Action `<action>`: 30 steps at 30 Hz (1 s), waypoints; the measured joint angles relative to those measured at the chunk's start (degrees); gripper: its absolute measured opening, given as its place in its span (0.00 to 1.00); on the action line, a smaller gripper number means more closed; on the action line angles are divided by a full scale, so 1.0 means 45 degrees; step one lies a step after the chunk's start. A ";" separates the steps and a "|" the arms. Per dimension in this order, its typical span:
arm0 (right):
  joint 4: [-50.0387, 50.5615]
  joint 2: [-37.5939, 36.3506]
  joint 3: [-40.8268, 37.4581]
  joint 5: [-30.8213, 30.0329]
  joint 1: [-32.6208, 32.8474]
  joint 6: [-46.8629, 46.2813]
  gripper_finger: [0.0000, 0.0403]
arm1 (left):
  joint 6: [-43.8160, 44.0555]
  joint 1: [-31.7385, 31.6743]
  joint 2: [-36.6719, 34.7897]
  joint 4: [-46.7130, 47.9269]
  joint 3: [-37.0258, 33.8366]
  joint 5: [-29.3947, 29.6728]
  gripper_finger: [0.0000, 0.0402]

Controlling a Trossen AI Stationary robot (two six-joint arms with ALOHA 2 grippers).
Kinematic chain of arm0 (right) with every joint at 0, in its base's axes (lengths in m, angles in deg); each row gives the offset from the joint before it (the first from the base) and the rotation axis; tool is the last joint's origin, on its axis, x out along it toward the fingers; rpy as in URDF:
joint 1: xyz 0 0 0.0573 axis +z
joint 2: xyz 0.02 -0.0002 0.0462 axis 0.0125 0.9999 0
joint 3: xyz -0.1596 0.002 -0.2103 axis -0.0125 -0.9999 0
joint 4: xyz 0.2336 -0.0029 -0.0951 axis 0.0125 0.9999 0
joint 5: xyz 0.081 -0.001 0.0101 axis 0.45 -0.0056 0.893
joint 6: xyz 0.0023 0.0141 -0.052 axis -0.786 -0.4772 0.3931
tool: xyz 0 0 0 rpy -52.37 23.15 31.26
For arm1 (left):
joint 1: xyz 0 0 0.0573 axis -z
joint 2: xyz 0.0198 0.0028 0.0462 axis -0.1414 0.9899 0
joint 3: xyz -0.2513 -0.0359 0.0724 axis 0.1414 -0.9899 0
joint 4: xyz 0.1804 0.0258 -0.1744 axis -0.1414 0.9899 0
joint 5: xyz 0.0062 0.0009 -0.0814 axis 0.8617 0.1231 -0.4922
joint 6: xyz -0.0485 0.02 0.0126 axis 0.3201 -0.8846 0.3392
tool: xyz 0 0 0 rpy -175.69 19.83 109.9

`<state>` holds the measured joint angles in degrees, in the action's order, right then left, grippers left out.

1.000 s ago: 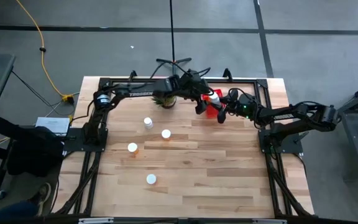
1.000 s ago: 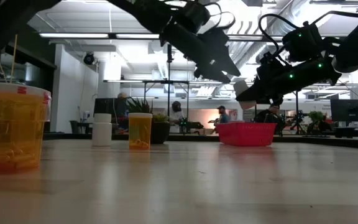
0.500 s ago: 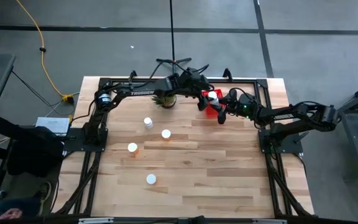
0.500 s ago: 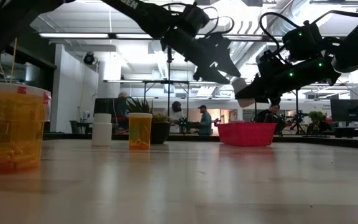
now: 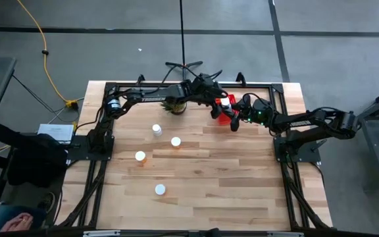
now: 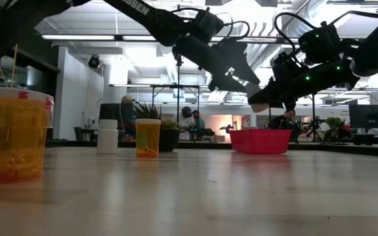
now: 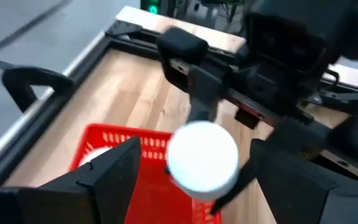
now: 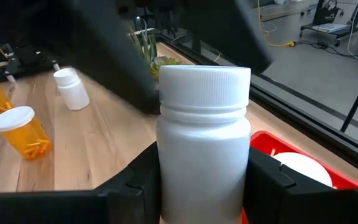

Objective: Pick and place pill bottles into a basket
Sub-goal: Put the top white pill bottle into the bin

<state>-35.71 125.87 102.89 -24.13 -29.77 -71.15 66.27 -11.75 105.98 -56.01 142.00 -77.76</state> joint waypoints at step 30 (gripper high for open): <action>-0.0882 0.0010 -0.0024 -0.0078 -0.0008 -0.0562 0.38 | 0.0904 0.0092 0.0452 -0.0434 0.0023 -0.0108 0.56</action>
<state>-39.68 125.91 102.78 -24.48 -29.81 -73.68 70.34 -11.33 108.01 -57.96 142.11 -78.25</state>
